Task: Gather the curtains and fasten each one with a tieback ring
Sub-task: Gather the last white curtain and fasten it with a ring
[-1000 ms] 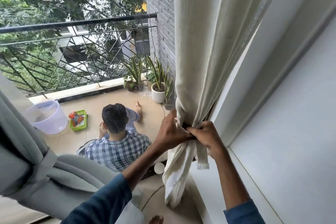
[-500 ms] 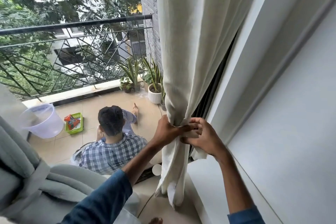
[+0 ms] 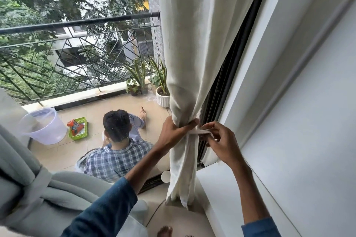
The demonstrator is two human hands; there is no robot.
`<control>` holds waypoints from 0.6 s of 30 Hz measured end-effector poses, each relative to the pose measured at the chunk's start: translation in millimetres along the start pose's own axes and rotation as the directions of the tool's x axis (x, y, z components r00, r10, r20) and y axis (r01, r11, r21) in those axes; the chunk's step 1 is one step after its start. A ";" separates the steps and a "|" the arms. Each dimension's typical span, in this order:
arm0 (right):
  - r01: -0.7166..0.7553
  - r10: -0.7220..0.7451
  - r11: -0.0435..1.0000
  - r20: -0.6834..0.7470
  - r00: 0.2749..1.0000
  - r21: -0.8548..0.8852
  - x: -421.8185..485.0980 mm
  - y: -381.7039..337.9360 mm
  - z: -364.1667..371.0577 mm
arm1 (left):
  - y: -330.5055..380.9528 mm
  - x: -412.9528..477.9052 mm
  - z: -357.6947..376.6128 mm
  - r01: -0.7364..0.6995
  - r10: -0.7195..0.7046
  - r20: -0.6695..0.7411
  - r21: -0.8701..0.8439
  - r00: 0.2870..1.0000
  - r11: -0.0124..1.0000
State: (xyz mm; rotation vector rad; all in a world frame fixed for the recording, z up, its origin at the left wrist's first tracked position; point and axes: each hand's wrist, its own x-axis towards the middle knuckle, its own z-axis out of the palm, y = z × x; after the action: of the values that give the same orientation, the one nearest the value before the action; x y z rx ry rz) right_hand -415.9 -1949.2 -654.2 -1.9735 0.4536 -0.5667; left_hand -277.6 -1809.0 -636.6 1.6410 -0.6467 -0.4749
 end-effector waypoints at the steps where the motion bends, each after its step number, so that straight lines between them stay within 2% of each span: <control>1: -0.011 0.010 1.000 0.034 0.999 0.026 -0.1 -0.7 -1.7 | -0.8 1.7 -1.9 0.019 -0.019 -0.016 -0.002 1.000 1.000; 4: -0.041 0.032 0.997 0.130 0.991 0.070 -1.1 -2.6 -7.6 | -1.1 6.9 -7.8 0.035 -0.034 -0.048 0.014 0.998 0.999; 7: -0.083 0.069 0.989 0.119 0.990 0.122 -4.4 -0.9 -15.4 | -1.8 9.9 -12.8 0.015 -0.012 -0.051 0.057 0.999 0.998; 11: -0.128 0.128 0.977 0.010 0.992 0.171 -6.4 9.8 -25.0 | -2.7 9.9 -17.6 -0.003 0.004 -0.001 0.088 1.000 0.996; 18: -0.196 0.203 0.979 -0.295 0.934 0.054 -5.4 29.4 -36.4 | -3.2 -1.7 -26.3 -0.055 0.043 0.216 0.051 0.975 0.997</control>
State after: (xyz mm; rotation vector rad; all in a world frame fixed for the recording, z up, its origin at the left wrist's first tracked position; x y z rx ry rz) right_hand -443.1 -1985.5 -667.2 -1.7971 0.8223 -0.7403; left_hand -261.7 -1787.8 -635.4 1.6359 -0.8663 -0.6078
